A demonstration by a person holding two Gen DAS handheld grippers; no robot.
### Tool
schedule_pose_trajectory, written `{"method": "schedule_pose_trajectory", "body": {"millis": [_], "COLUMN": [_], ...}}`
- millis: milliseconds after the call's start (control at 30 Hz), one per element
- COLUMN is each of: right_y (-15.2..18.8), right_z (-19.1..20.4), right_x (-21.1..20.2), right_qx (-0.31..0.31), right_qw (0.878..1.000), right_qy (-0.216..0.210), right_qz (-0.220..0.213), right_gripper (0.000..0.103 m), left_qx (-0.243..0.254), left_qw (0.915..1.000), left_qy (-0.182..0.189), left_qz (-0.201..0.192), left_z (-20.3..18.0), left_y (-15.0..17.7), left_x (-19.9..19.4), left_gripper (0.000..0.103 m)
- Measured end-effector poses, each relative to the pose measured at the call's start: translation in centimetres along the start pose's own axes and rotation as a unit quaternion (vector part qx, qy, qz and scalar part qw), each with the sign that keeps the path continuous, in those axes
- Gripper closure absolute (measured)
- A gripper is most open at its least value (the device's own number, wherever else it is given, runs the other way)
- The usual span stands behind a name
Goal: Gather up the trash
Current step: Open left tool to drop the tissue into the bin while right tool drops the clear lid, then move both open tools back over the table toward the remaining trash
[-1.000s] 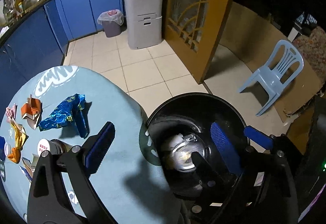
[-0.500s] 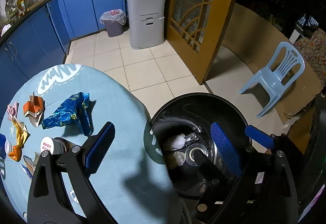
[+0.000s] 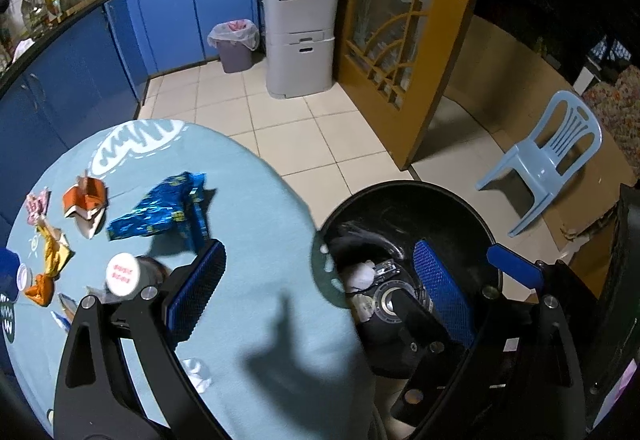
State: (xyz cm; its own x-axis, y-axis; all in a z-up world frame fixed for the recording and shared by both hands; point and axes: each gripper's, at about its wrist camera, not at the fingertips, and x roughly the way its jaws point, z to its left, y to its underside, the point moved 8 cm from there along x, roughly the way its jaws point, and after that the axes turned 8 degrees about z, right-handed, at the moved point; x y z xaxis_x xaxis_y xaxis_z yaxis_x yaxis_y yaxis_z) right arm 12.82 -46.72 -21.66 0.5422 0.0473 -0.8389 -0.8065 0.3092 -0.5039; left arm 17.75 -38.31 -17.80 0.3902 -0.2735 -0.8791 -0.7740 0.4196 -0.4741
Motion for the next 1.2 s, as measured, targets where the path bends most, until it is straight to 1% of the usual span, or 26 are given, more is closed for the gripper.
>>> {"method": "schedule_pose_trajectory", "body": {"millis": [133,267,400,533,933,1200], "right_y": [0.0,-0.2,-0.3,-0.3,0.2,0.5], "right_z": [1.6,4.2,6.9,9.4,15.1,18.2], "right_x": [0.2,0.4,0.7,1.1,1.4,2.3], "right_qx": [-0.012,-0.034,-0.056,-0.076,-0.122,-0.145], "right_qw": [1.0,0.999,0.998,0.996,0.992,0.988], "right_qy": [-0.007,-0.016,-0.026,-0.033,-0.04,-0.039], "right_qz": [0.003,0.005,0.006,0.011,0.017,0.027], "right_gripper": [0.007,0.007,0.007,0.007,0.007,0.007], "left_qx": [-0.014,-0.031,-0.055,-0.079,-0.117,-0.149], "left_qw": [0.9998,0.9992,0.9977,0.9957,0.991,0.9862], "left_qy": [-0.011,-0.023,-0.038,-0.048,-0.062,-0.073], "left_qz": [-0.007,-0.009,-0.008,-0.003,-0.017,-0.01], "left_z": [2.0,4.7,8.2,11.0,16.5,20.7], "left_y": [0.4,1.1,2.2,3.1,5.2,7.0], "left_x": [-1.0,-1.8,-2.6,-2.9,-5.3,-5.6], "left_gripper": [0.009,0.009,0.009,0.009,0.009,0.009]}}
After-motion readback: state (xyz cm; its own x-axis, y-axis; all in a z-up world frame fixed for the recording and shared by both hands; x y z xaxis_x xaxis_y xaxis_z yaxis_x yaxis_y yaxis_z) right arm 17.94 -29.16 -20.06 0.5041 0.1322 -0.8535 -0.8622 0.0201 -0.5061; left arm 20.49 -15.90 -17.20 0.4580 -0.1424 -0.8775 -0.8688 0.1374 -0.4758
